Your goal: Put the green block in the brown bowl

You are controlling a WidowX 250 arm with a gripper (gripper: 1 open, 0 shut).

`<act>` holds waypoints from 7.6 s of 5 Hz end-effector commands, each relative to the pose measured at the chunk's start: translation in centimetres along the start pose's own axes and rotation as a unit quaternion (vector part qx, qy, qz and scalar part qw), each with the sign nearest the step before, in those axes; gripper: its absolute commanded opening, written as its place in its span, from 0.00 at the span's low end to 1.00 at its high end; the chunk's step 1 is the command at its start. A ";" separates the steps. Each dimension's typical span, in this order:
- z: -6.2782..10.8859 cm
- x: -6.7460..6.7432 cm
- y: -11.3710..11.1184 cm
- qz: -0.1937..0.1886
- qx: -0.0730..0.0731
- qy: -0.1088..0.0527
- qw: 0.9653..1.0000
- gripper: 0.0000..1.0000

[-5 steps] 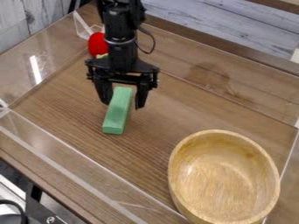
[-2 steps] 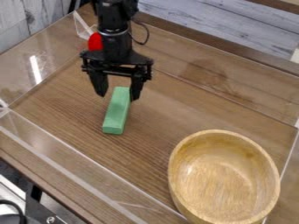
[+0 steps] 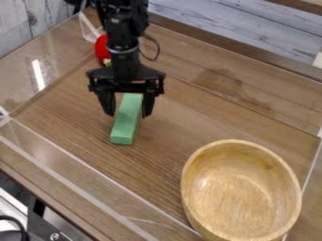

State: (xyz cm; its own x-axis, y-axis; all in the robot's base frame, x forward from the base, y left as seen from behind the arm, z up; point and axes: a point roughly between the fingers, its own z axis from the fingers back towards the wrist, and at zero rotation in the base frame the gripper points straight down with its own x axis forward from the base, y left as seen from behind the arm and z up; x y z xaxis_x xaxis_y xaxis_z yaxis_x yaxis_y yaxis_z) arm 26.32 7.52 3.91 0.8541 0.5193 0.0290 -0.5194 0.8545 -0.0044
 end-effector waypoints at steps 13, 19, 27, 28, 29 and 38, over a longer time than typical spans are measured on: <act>2.0 4.8 0.2 -0.135 -0.033 -0.024 0.990 0.00; 1.1 4.6 0.6 -0.056 -0.016 -0.008 0.998 0.00; 2.1 3.2 -0.5 -0.061 -0.021 0.014 0.998 0.00; 2.7 3.0 -0.6 -0.083 -0.024 0.017 0.996 0.00; 4.6 3.2 -1.1 -0.116 -0.028 0.020 0.993 0.00; -2.1 2.2 -2.9 -0.212 0.009 0.073 0.975 0.00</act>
State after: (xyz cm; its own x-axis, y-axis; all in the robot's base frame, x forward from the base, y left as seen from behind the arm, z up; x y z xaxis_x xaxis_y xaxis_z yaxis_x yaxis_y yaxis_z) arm 30.19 6.66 2.49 0.9864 0.1349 -0.0937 -0.1355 0.9908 0.0006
